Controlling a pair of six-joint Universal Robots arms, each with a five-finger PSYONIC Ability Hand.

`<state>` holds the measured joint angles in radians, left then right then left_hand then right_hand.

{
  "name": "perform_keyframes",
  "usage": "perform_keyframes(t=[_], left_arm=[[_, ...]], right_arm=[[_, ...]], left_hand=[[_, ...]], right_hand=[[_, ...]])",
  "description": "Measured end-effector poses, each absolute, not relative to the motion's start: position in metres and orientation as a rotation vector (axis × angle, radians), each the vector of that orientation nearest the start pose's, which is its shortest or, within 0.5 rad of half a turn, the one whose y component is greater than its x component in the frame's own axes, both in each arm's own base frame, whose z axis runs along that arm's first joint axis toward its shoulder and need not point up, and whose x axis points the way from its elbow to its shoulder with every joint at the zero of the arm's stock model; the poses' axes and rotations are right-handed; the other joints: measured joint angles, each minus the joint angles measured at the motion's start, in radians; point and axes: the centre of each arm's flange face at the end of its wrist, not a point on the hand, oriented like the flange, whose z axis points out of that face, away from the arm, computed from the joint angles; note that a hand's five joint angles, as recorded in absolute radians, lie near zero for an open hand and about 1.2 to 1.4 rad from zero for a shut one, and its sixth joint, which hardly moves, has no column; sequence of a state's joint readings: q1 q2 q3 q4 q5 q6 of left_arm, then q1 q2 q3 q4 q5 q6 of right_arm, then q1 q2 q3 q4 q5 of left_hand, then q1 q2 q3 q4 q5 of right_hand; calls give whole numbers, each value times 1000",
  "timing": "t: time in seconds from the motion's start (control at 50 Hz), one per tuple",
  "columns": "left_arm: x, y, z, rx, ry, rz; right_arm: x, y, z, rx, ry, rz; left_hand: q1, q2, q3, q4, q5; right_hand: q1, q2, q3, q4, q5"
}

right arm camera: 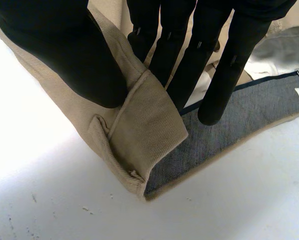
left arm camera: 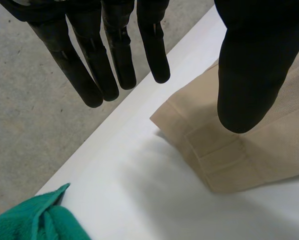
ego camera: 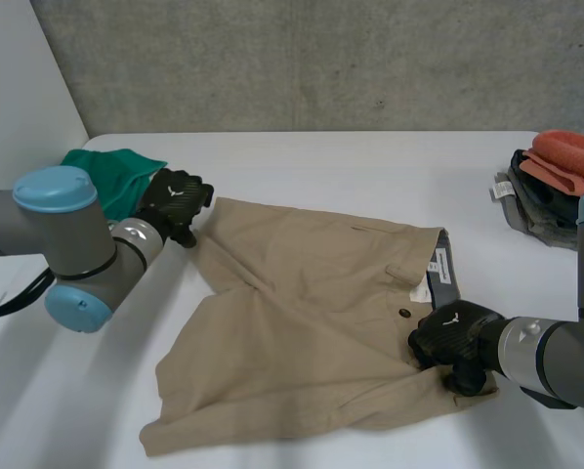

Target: Fold the laundry.

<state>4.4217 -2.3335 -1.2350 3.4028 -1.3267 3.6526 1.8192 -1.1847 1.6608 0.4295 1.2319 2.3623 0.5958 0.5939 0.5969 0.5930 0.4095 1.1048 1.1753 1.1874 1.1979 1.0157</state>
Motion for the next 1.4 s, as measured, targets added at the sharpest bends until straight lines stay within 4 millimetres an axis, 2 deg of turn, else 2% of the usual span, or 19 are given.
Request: perform_keyframes(t=[0.16, 0.24, 0.34, 0.56, 0.7, 0.86, 0.92, 0.96, 0.98, 1.0, 1.02, 1.04, 1.1, 1.18, 1.22, 1.32, 1.34, 1.36, 1.4], left_arm=[[-272, -378, 118, 1229, 2150, -1969], [-269, -379, 107, 1242, 2170, -1912], [-265, -380, 104, 1228, 2181, -1880], [-247, -381, 125, 1138, 2166, -1861], [-231, -374, 126, 1160, 2134, -1728], [-230, -365, 123, 1218, 2089, -1619], [-237, -361, 129, 1223, 2082, -1636], [-241, -357, 136, 1213, 2082, -1664], [-242, -356, 139, 1208, 2084, -1675], [-243, -355, 141, 1203, 2086, -1683], [-245, -350, 151, 1176, 2100, -1710], [-245, -347, 158, 1155, 2114, -1723], [-242, -335, 174, 1097, 2160, -1747], [-233, -305, 197, 1008, 2283, -1756], [-228, -279, 204, 979, 2385, -1739], [-220, -216, 203, 993, 2642, -1622], [-219, -212, 202, 997, 2659, -1611], [-218, -189, 198, 1021, 2745, -1548], [-216, -167, 193, 1052, 2823, -1476]], right_arm=[[222, -220, 158, -1520, 2363, -1055], [221, -221, 158, -1517, 2367, -1056], [221, -221, 158, -1515, 2369, -1057], [221, -221, 160, -1515, 2368, -1066], [221, -220, 161, -1522, 2363, -1064], [223, -219, 161, -1537, 2356, -1066], [223, -218, 161, -1539, 2352, -1068], [224, -218, 161, -1539, 2349, -1071], [224, -217, 161, -1539, 2348, -1072], [225, -217, 162, -1538, 2347, -1073], [226, -216, 163, -1534, 2344, -1078], [226, -216, 164, -1530, 2343, -1082], [228, -215, 167, -1516, 2340, -1097], [230, -214, 173, -1478, 2333, -1139], [232, -215, 177, -1449, 2330, -1167], [235, -220, 184, -1356, 2346, -1222], [235, -220, 184, -1350, 2348, -1225], [236, -223, 186, -1310, 2361, -1238], [236, -225, 187, -1268, 2378, -1251]], left_hand=[[206, 188, 184, 190, 195], [547, 532, 524, 533, 533], [556, 600, 592, 601, 575], [556, 600, 592, 601, 575], [556, 600, 592, 601, 575], [556, 600, 592, 601, 575], [349, 370, 368, 388, 398], [63, 117, 139, 137, 149], [-186, -90, -86, -92, -80], [-186, -90, -86, -92, -80], [-317, -278, -275, -279, -268], [-317, -298, -296, -301, -297], [-317, -300, -300, -303, -301], [-270, -263, -270, -267, -259], [-185, -191, -196, -190, -180], [1, -13, -19, -10, -2], [1, -13, -19, -10, -2], [23, 13, 10, 18, 25], [32, 28, 23, 32, 38]], right_hand=[[0, 0, 0, 0, 0], [0, 0, 0, 0, 0], [0, 0, 0, 0, 0], [0, 0, 0, 0, 0], [0, 0, 0, 0, 0], [0, 0, 0, 0, 0], [0, 0, 0, 0, 0], [0, 0, 0, 0, 0], [0, 0, 0, 0, 0], [0, 0, 0, 0, 0], [0, 0, 0, 0, 0], [0, 0, 0, 0, 0], [0, 0, 0, 0, 0], [0, 0, 0, 0, 0], [0, 0, 0, 0, 0], [0, 0, 4, 0, 0], [0, 0, 4, 0, 0], [0, 0, 4, 0, 0], [0, 0, 4, 0, 0]])
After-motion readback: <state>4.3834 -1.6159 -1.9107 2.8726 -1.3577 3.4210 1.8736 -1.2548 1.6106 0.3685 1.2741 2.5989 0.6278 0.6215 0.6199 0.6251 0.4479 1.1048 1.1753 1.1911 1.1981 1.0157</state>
